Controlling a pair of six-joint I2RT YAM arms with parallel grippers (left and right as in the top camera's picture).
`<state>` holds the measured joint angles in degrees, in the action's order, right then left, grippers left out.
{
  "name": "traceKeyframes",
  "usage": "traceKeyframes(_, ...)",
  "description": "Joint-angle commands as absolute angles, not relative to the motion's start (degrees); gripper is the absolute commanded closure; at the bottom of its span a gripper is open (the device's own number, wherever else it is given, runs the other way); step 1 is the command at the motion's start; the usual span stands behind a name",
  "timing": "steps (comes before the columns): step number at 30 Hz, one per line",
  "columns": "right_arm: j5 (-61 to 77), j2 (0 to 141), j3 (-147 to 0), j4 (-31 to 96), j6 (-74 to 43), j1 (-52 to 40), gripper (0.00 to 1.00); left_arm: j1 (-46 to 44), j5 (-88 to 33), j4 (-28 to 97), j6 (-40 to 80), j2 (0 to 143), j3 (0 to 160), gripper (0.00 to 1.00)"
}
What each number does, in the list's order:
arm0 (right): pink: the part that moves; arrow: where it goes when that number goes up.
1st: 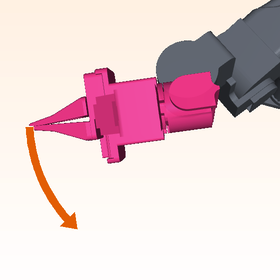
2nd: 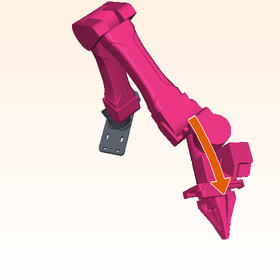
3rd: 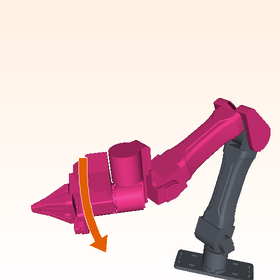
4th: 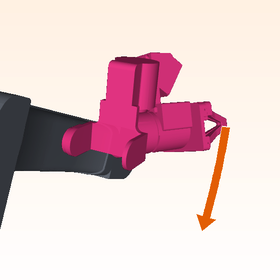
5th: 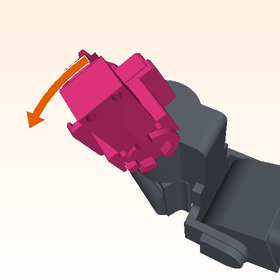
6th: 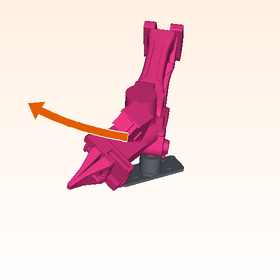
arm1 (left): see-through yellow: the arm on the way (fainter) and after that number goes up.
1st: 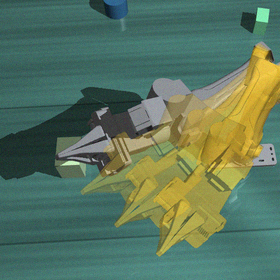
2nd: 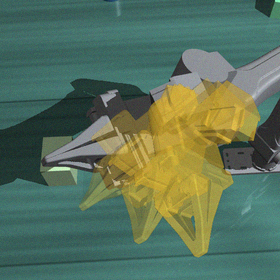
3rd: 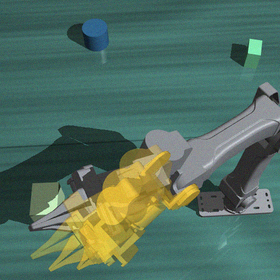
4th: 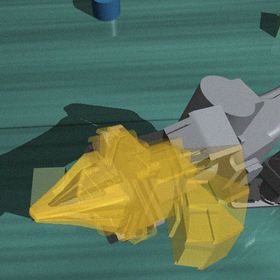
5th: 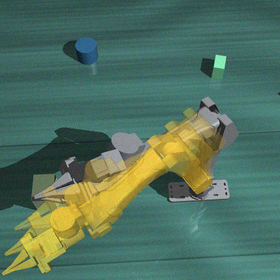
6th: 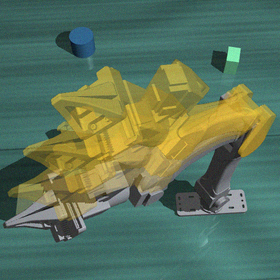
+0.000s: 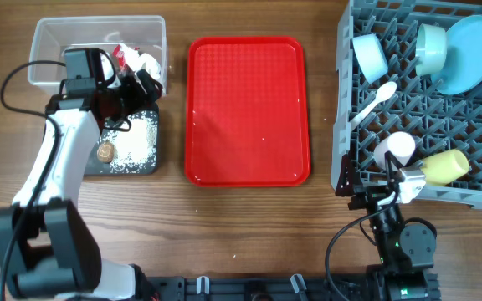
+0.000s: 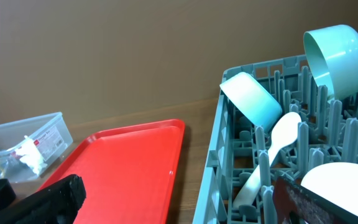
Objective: Sort waste into correct bins and load items into the dishwasher rack
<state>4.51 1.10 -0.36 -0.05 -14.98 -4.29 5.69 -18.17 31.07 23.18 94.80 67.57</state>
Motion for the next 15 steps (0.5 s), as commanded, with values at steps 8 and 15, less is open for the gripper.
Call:
traceKeyframes(8, 5.2, 0.6, -0.3, -0.4, -15.6, -4.0, 0.00, 3.9, -15.3, 7.7, 3.2, 52.7, 39.1, 0.00)
traceKeyframes(15, 5.2, 0.6, -0.3, -0.4, -15.6, -4.0, 0.00, 5.4, -15.3, -3.1, 3.2, 21.7, 11.4, 0.00)
